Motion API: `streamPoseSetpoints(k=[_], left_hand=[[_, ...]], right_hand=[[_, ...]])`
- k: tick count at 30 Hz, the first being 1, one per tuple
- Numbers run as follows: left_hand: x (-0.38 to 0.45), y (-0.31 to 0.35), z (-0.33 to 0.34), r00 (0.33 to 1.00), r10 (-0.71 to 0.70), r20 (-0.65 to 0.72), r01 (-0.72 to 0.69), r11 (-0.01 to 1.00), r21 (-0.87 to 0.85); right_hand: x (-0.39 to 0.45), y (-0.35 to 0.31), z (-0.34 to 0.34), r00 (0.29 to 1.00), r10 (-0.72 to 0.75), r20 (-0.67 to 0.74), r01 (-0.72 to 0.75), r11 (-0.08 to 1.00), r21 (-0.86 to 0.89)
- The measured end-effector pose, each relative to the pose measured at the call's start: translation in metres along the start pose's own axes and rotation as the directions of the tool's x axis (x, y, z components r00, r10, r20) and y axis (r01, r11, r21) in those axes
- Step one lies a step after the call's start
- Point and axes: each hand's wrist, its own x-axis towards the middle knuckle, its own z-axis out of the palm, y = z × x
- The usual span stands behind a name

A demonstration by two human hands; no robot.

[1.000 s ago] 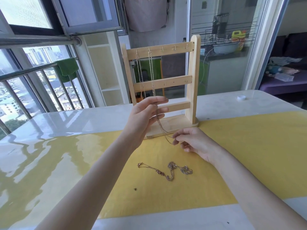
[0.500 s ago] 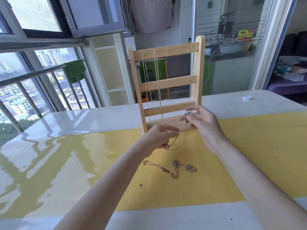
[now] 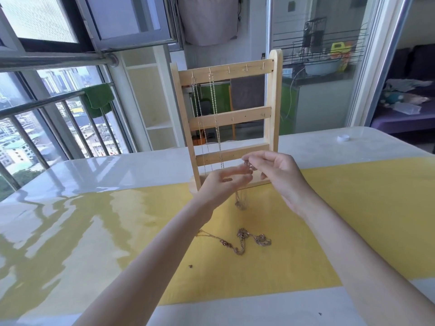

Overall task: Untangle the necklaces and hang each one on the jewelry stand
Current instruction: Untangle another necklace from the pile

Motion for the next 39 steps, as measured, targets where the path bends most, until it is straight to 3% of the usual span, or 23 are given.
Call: streamPoseSetpoints(k=[3,7,12,18,27,39], left_hand=[[0.003,0.000,0.000,0.999,0.037,-0.003,-0.037,0.999,-0.026],[-0.001,0.004,0.004,0.993,0.081,0.086,-0.063,0.977,-0.203],[-0.002,0.006,0.000,0.993,0.097,0.066,-0.071,0.945,-0.319],[-0.007,0.015,-0.005,0.997,0.056,0.048,-0.039,0.956,-0.291],[-0.008,0.026,-0.007,0.996,0.076,0.035,-0.050,0.878,-0.476],[-0.009,0.027,-0.007,0.997,0.068,-0.035,-0.076,0.932,-0.355]], right_hand=[[0.001,-0.004,-0.001,0.998,-0.064,-0.026,0.063,0.996,-0.057],[0.000,-0.012,-0.001,0.998,-0.051,0.027,0.050,0.998,0.036],[0.000,-0.013,-0.003,0.999,-0.039,0.007,0.039,0.998,0.052],[0.000,-0.013,-0.003,0.999,-0.030,0.014,0.029,0.994,0.103],[0.001,-0.021,-0.003,0.997,-0.065,0.034,0.058,0.985,0.161],[0.001,-0.019,-0.003,0.992,-0.106,-0.070,0.118,0.974,0.193]])
